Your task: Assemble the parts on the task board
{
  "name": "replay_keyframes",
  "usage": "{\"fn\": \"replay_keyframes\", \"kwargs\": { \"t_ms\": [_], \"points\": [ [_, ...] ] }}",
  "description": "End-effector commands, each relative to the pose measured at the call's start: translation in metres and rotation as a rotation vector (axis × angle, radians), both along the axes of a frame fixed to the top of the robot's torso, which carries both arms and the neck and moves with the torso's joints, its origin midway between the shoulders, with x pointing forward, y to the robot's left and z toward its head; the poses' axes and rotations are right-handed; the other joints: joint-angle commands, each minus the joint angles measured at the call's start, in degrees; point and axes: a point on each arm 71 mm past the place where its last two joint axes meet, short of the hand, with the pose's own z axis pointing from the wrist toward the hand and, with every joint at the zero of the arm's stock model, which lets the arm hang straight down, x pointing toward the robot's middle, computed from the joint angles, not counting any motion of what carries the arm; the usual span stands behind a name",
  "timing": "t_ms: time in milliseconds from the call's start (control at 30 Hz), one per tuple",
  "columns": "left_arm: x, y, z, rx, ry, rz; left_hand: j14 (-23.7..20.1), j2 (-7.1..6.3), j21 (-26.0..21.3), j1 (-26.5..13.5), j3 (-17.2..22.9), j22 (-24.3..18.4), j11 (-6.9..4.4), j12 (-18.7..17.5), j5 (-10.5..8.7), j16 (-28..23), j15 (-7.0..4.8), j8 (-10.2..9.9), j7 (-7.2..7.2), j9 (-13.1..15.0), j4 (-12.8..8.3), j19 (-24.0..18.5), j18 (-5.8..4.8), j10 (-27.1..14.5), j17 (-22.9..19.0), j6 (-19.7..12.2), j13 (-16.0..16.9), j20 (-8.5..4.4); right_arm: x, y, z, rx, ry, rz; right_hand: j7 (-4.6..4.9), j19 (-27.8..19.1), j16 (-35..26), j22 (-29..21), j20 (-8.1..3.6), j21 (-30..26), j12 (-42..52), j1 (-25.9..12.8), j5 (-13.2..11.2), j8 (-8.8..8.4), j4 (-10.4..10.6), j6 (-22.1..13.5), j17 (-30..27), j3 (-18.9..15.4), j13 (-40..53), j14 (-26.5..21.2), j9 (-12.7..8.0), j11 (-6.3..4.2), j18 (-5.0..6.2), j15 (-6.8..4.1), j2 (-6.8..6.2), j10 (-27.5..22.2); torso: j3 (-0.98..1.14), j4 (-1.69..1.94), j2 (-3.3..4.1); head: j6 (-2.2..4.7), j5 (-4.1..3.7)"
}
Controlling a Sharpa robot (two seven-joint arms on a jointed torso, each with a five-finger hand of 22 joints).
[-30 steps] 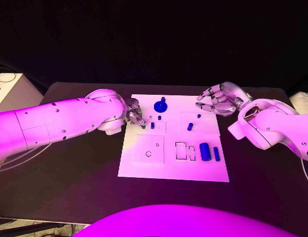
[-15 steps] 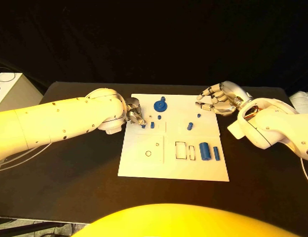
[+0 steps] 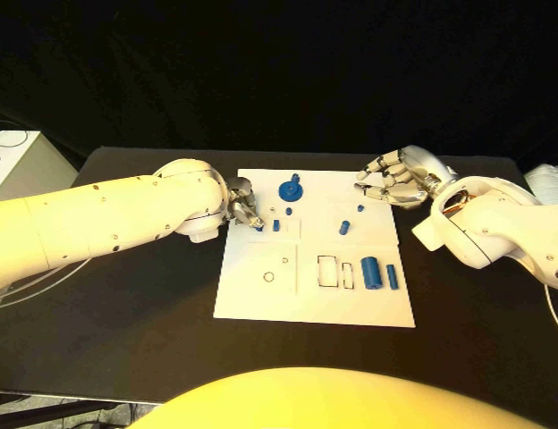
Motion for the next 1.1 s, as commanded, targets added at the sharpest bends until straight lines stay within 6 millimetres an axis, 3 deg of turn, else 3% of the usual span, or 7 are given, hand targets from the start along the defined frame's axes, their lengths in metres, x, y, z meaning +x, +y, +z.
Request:
{"fn": "replay_keyframes", "kwargs": {
  "t_ms": [33, 667, 1100],
  "points": [
    [-0.003, -0.002, -0.004, 0.017, 0.030, -0.028, 4.07, 0.62, 0.25, 0.05, 10.74, 0.03, -0.33, 0.32, 0.29, 0.30, -0.37, 0.14, -0.15, 0.11, -10.91, 0.47, -0.54, 0.18, 8.00, 0.38, 0.26, 0.05, -0.001, 0.001, 0.000, -0.002, -0.003, 0.016, -0.08, 1.51, -0.34, 8.53, -0.24, -0.18, 0.33, -0.49, 0.17, 0.38, 0.02, -0.42, 11.44, 0.23, 2.69, 5.10, -0.05, -0.17, 1.17, -0.37, -0.23, -0.05, 0.01, -0.01, -0.02, -0.10, 0.12],
    [-0.002, -0.007, -0.007, 0.030, 0.071, -0.047, 4.07, 0.57, 0.25, 0.02, 10.83, 0.01, -0.34, 0.38, 0.30, 0.29, -0.39, 0.13, -0.16, 0.12, -10.97, 0.45, -0.54, 0.26, 7.99, 0.45, 0.43, 0.03, -0.001, 0.001, 0.000, -0.002, -0.002, 0.016, -0.08, 1.51, -0.34, 8.53, -0.24, -0.18, 0.33, -0.49, 0.17, 0.38, 0.02, -0.42, 11.44, 0.23, 2.69, 5.10, -0.05, -0.17, 1.17, -0.37, -0.23, -0.05, 0.11, -0.08, 0.04, -0.17, 0.08],
    [0.003, -0.014, -0.012, 0.036, 0.114, -0.046, 4.11, 0.67, 0.24, -0.99, 10.66, 0.02, -0.33, 0.75, 0.23, 0.34, -0.35, 0.04, -0.19, 0.19, -10.46, 0.42, -0.55, 0.84, 8.12, 0.65, 1.28, 0.03, -0.001, 0.001, 0.000, -0.001, -0.003, 0.017, -0.08, 1.51, -0.34, 8.53, -0.24, -0.18, 0.33, -0.49, 0.17, 0.38, 0.02, -0.42, 11.44, 0.23, 2.69, 5.10, -0.05, -0.17, 1.17, -0.37, -0.23, -0.05, 0.05, -0.11, 0.08, -0.17, -0.13]
  ]
}}
